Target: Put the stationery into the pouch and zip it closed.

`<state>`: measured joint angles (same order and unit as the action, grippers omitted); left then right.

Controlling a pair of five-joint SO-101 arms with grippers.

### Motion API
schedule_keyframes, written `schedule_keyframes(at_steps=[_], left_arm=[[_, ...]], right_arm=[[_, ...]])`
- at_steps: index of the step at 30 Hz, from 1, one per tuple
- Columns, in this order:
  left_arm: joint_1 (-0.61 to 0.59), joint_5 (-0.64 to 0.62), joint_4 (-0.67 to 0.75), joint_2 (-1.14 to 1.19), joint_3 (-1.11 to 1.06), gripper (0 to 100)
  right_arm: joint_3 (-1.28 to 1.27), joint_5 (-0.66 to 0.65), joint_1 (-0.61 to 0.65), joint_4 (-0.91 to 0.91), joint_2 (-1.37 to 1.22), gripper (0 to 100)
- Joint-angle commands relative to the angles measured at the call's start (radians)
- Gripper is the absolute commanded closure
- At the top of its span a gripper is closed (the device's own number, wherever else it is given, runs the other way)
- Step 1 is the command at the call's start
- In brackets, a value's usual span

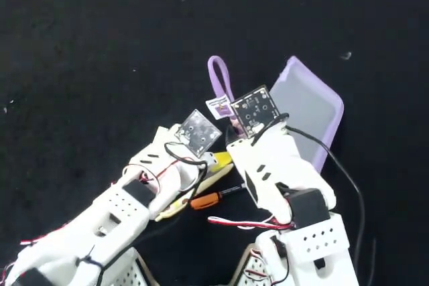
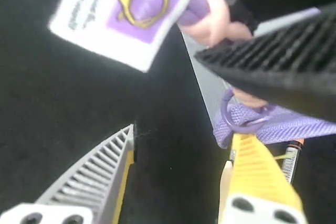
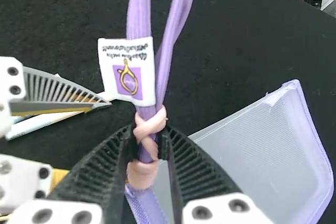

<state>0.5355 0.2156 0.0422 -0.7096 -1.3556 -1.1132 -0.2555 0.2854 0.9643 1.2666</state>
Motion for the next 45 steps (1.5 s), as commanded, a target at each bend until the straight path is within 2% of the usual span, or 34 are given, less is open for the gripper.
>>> schedule_keyframes(at_steps=[1, 10, 16, 19, 27, 36, 41, 45], left_arm=[[0.01, -0.011, 0.061, 0.06, 0.067, 72], [0.008, -0.011, 0.259, 0.129, 0.068, 98], [-0.002, -0.011, 0.256, 0.132, 0.065, 97], [-0.019, -0.011, 0.256, 0.132, 0.053, 97], [-0.11, -0.011, 0.256, 0.132, 0.051, 97], [-0.131, -0.011, 0.253, 0.133, 0.05, 97], [-0.12, -0.015, 0.253, 0.133, 0.048, 97], [-0.119, -0.018, 0.253, 0.124, 0.051, 97]], right_arm=[[0.042, 0.003, -0.018, -0.023, -0.007, 98.7], [0.041, 0.003, -0.025, -0.021, 0.002, 98.7], [0.051, 0.0, -0.026, -0.003, 0.002, 98.7], [0.09, -0.02, -0.029, 0.046, 0.004, 98.7], [0.176, -0.061, -0.14, 0.163, 0.004, 98.7], [0.292, -0.081, -0.146, 0.334, -0.005, 98.7], [0.214, -0.081, -0.141, 0.241, -0.007, 97.3], [0.114, -0.002, -0.14, 0.091, -0.007, 86.2]])
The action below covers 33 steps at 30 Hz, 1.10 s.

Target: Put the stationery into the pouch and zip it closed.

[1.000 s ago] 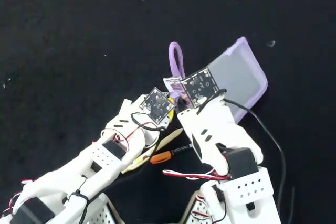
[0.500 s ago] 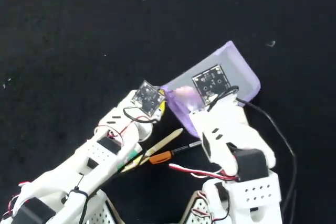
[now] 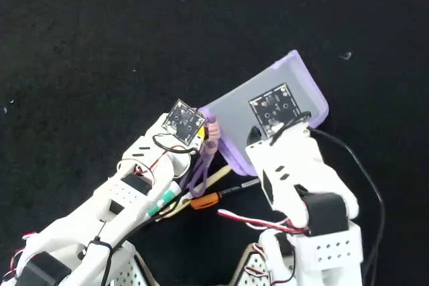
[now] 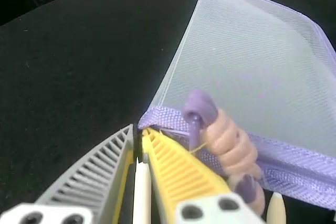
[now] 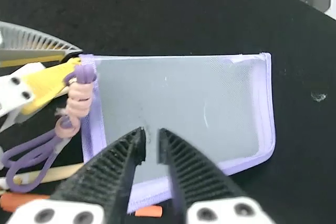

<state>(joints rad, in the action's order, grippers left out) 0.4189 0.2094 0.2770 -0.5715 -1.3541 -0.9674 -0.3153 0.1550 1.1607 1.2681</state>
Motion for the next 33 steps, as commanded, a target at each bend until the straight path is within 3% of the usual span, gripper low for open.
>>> schedule_keyframes(at_steps=[1, 12, 33], left_arm=[[-0.002, -0.012, 0.018, -0.014, 0.053, 97], [-0.002, -0.012, 0.02, -0.015, 0.053, 97], [-0.002, -0.012, 0.028, -0.015, 0.058, 97]], right_arm=[[-0.048, 0.081, -0.008, -0.137, -0.008, 83.8], [-0.196, 0.192, 0.262, -0.272, -0.008, 80.9], [-0.34, 0.256, 0.339, -0.474, -0.068, 80.7]])
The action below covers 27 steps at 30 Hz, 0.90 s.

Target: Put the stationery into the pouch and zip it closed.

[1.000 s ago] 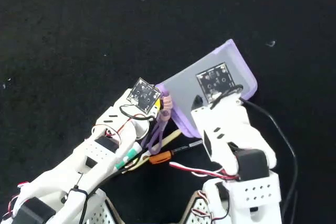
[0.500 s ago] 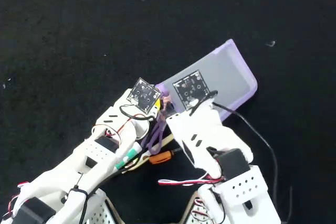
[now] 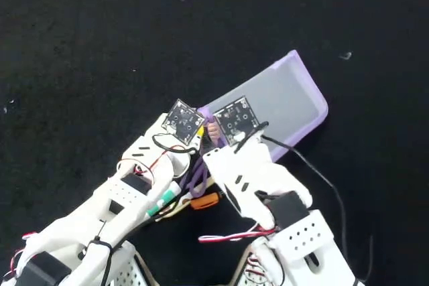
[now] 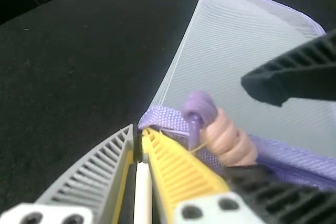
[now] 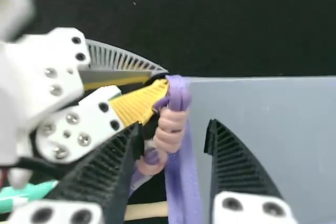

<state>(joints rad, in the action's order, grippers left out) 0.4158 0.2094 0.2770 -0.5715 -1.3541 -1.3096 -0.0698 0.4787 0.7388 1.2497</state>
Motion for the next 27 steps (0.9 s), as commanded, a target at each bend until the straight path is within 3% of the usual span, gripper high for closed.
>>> schedule_keyframes(at_steps=[1, 7, 11, 15, 22, 27], left_arm=[[0.001, -0.012, 0.028, -0.015, 0.058, 97], [0.001, -0.012, 0.028, -0.017, 0.058, 97], [-0.001, -0.012, 0.028, -0.017, 0.058, 97], [-0.008, -0.012, 0.028, -0.017, 0.059, 97], [-0.013, -0.005, 0.028, -0.017, 0.054, 97], [-0.061, -0.008, 0.025, -0.015, 0.048, 97]], right_arm=[[0.01, 0.011, 0.008, -0.061, -0.082, 80.7], [0.101, 0.006, -0.034, -0.08, -0.302, 82.5], [0.12, 0.002, -0.035, -0.08, -0.321, 96.8], [0.119, -0.035, -0.04, -0.049, -0.263, 98.6], [0.166, -0.152, -0.043, 0.196, -0.001, 98.7], [0.243, -0.196, -0.137, 0.327, 0.058, 98.7]])
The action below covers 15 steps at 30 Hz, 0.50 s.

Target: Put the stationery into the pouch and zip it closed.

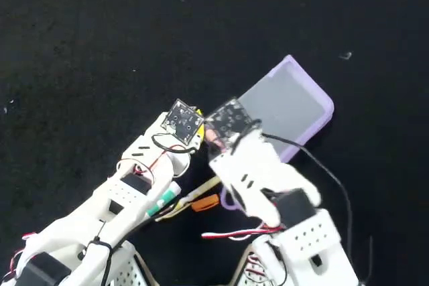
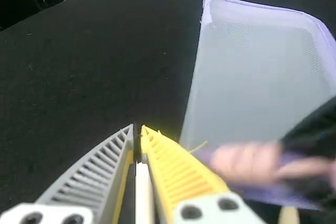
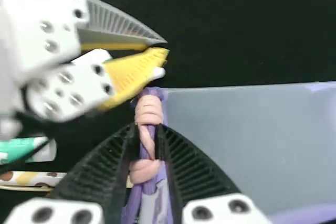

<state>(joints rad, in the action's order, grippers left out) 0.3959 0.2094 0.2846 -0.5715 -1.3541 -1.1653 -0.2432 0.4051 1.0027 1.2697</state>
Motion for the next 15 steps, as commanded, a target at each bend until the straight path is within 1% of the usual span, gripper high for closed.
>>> schedule_keyframes(at_steps=[1, 4, 8, 13, 15], left_arm=[[-0.061, -0.011, 0.017, -0.015, 0.048, 97], [-0.111, -0.012, 0.014, -0.015, 0.053, 97], [-0.111, -0.009, 0.003, -0.008, 0.048, 97], [-0.111, -0.008, -0.144, -0.015, 0.097, 97], [-0.111, -0.012, -0.227, -0.008, 0.143, 97]], right_arm=[[0.128, -0.023, -0.074, 0.094, 0.03, 98.7], [0.196, -0.028, -0.095, 0.161, -0.012, 98.7], [0.257, -0.081, -0.095, 0.232, -0.104, 98.7], [0.305, -0.087, -0.095, 0.281, -0.2, 98.7], [0.308, -0.123, -0.095, 0.288, -0.223, 98.7]])
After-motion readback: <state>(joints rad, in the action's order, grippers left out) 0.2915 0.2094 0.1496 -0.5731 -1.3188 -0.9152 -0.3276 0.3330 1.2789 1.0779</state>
